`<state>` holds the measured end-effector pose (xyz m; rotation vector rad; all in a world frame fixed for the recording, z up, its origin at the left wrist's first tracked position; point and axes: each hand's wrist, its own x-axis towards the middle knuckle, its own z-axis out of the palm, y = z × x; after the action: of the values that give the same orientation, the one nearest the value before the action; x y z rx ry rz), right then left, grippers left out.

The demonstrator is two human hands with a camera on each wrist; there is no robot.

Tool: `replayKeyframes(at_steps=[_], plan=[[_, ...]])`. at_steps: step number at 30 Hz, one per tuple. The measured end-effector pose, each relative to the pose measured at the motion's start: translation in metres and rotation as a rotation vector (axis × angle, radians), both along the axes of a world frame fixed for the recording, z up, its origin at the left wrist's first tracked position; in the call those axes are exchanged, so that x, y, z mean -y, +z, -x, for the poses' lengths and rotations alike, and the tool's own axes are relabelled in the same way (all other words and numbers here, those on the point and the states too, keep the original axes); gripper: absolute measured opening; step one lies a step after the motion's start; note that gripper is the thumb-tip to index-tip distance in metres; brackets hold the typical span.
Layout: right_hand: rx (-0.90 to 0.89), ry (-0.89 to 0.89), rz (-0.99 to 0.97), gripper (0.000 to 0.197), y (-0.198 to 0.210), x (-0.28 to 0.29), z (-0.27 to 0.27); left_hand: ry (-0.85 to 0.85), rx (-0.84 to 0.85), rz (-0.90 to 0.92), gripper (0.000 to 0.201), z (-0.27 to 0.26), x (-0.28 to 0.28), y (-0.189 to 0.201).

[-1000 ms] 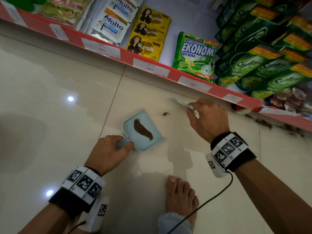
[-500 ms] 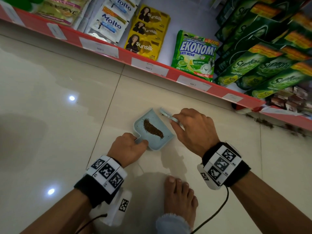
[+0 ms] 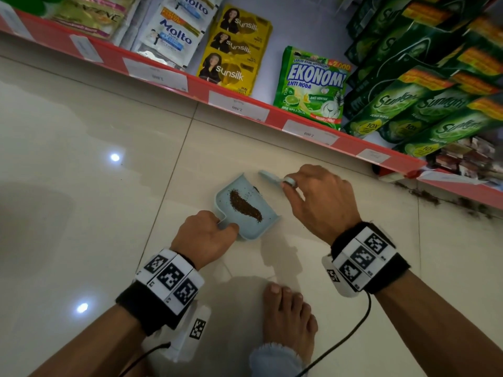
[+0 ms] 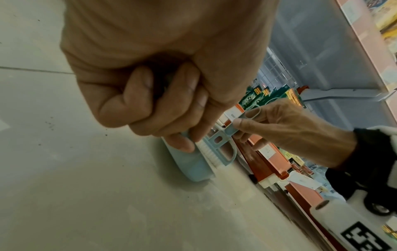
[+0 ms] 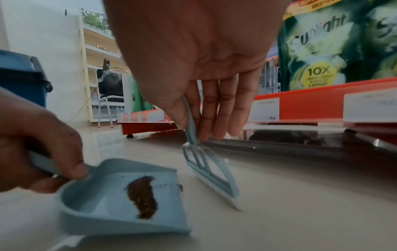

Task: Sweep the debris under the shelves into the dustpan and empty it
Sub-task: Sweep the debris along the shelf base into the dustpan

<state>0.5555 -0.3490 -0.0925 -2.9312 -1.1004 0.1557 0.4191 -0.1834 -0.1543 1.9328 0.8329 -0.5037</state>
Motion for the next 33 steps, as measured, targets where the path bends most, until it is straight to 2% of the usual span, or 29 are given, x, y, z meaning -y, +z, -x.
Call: replayKeyframes(at_steps=[3,6,10,13,16,18,21,23,25,27,30,33], plan=[[-0.146,0.045,-0.098,0.037,-0.004,-0.002,0.012,-0.009,0.003,-0.026,0.045,0.001,0.0,0.002],[-0.07,0.027,-0.187,0.033,-0.004,-0.003,0.017,-0.015,0.002,-0.034,0.04,0.003,0.0,0.002],[0.049,-0.024,-0.095,0.03,-0.001,-0.006,0.009,-0.003,-0.005,-0.029,0.044,0.004,-0.001,0.004],[-0.062,0.028,-0.036,0.033,-0.005,-0.006,0.008,-0.007,-0.014,-0.025,0.045,0.003,-0.002,0.004],[-0.13,0.033,-0.155,0.034,-0.007,-0.005,0.013,-0.007,-0.021,-0.021,0.046,0.004,-0.003,0.002],[-0.038,0.001,-0.187,0.032,-0.005,-0.006,0.013,-0.001,-0.023,-0.013,0.046,0.005,-0.003,0.0],[0.052,-0.022,-0.094,0.031,-0.003,-0.01,0.012,0.001,-0.027,-0.016,0.047,0.006,-0.004,-0.001],[-0.028,0.013,-0.06,0.033,-0.006,-0.011,0.011,-0.005,-0.025,-0.025,0.047,0.006,-0.003,0.0],[-0.111,0.028,-0.123,0.034,-0.007,-0.01,0.013,-0.013,-0.028,-0.033,0.047,0.005,-0.004,0.0],[-0.047,0.01,-0.159,0.032,-0.006,-0.009,0.014,-0.019,-0.028,-0.031,0.047,0.005,-0.005,-0.001],[0.05,-0.021,-0.079,0.031,-0.004,-0.012,0.011,-0.012,-0.022,-0.036,0.047,0.007,-0.005,-0.002],[-0.099,0.023,-0.065,0.034,-0.007,-0.012,0.009,-0.012,-0.022,-0.044,0.047,0.008,-0.005,-0.002]])
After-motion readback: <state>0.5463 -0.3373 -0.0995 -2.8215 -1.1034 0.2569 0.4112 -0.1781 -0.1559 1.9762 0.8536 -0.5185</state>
